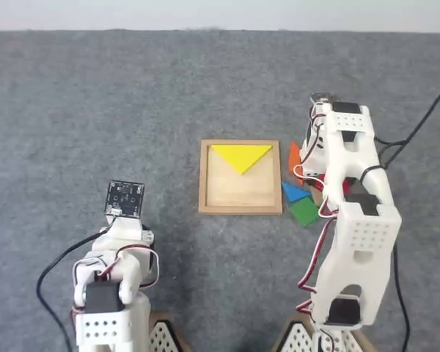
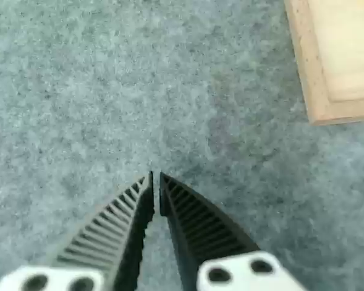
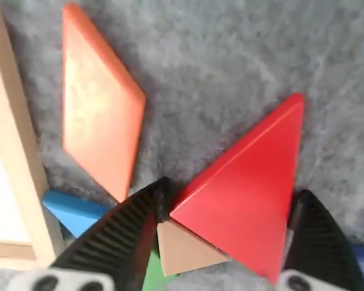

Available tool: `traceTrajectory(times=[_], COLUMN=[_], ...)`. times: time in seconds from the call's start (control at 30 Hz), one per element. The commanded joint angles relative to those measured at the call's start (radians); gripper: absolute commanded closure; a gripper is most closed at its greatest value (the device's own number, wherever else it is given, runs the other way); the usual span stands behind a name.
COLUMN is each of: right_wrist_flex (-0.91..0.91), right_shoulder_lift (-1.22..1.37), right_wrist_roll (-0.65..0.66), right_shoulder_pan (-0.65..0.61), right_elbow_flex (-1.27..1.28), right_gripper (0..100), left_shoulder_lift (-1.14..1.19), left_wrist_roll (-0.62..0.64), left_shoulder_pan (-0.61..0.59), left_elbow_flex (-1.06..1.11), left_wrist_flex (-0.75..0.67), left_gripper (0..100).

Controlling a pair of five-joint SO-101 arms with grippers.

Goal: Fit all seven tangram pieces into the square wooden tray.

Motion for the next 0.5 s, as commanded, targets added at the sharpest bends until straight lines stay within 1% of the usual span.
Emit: traceTrajectory(times=[0.0, 0.1, 0.17, 0.47], right_wrist_flex=[0.022, 0.019, 0.018, 0.036], right_shoulder_lift=[-0.019, -0.022, -0.024, -0.036], right_wrist_roll=[0.015, 0.015, 0.014, 0.006], right_shoulder_pan=[0.016, 0.019, 0.019, 0.07], right_elbow_flex=[0.002, 0.0, -0.002, -0.06], right_gripper=[72.5, 82.2, 86.4, 87.2], left_shoulder_lift=[-0.017, -0.017, -0.017, -0.017], left_wrist_roll=[-0.002, -0.002, -0.002, -0.002], left_shoulder_pan=[0.005, 0.005, 0.005, 0.005], left_elbow_flex=[-0.01, -0.01, -0.01, -0.01], left_wrist_flex=[0.003, 0.003, 0.003, 0.003], left_gripper=[98, 98, 98, 98])
